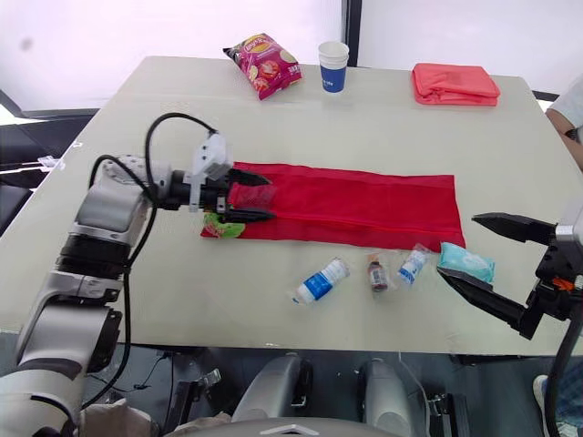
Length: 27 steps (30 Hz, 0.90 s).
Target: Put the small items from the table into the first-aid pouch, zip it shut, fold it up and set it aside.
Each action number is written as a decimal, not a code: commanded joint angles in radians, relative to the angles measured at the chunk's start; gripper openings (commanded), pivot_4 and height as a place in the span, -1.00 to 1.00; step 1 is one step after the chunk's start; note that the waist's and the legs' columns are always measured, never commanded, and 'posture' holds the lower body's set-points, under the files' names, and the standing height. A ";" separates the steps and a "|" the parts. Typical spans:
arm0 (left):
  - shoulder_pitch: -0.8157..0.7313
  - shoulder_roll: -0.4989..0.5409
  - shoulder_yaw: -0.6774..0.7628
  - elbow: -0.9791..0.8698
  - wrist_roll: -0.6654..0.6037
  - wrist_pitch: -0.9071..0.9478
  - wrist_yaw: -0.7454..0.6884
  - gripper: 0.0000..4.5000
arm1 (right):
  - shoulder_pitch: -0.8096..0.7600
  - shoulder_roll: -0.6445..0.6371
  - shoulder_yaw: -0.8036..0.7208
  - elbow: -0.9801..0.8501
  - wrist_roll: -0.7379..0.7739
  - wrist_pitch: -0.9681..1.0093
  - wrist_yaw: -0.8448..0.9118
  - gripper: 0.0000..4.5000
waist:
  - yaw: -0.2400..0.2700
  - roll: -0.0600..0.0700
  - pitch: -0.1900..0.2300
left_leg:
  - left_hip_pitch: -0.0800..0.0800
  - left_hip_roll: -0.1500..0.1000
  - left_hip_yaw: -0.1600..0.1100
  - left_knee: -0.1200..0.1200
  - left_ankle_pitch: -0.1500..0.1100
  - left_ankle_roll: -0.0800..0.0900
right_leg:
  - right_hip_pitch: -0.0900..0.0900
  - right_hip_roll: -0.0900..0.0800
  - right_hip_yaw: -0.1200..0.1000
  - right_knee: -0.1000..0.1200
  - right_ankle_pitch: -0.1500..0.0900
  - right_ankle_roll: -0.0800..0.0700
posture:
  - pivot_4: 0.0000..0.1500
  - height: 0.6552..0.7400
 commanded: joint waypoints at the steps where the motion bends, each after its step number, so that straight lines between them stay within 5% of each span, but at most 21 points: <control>1: -0.060 -0.071 -0.071 -0.009 0.056 -0.006 0.043 0.96 | -0.006 -0.033 -0.038 0.026 0.036 -0.043 -0.014 1.00 | -0.001 0.000 0.000 | 0.000 0.000 0.000 0.000 0.000 0.000 | 0.000 0.000 0.000 0.000 0.000 0.000 | 1.00 0.99; 14: -0.181 -0.251 -0.238 0.316 0.316 -0.328 0.188 0.96 | 0.029 -0.033 0.003 0.000 0.035 -0.114 -0.062 1.00 | -0.002 0.000 0.000 | 0.000 0.000 0.001 0.000 0.000 0.001 | -0.001 0.001 0.000 0.000 0.000 0.000 | 1.00 0.99; 19: -0.203 -0.271 -0.217 0.382 0.318 -0.364 0.176 0.27 | 0.043 -0.030 0.034 -0.017 0.057 -0.137 -0.110 1.00 | -0.001 0.000 0.000 | -0.001 0.000 0.001 0.000 0.000 0.001 | -0.001 0.000 0.000 0.000 0.000 0.000 | 1.00 0.99; 26: -0.219 -0.294 -0.180 0.417 0.278 -0.317 0.123 -0.96 | 0.042 -0.039 0.103 -0.030 0.096 -0.164 -0.187 1.00 | -0.002 0.000 0.000 | -0.001 0.000 0.001 0.000 0.000 0.001 | -0.001 0.000 0.000 0.000 0.000 0.000 | 1.00 0.99; 27: -0.220 -0.298 -0.173 0.416 0.271 -0.301 0.114 -0.98 | 0.041 -0.041 0.116 -0.033 0.104 -0.167 -0.201 1.00 | -0.002 0.000 0.000 | -0.001 0.000 0.001 0.000 0.000 0.001 | -0.001 0.000 0.000 0.000 0.000 0.000 | 1.00 0.99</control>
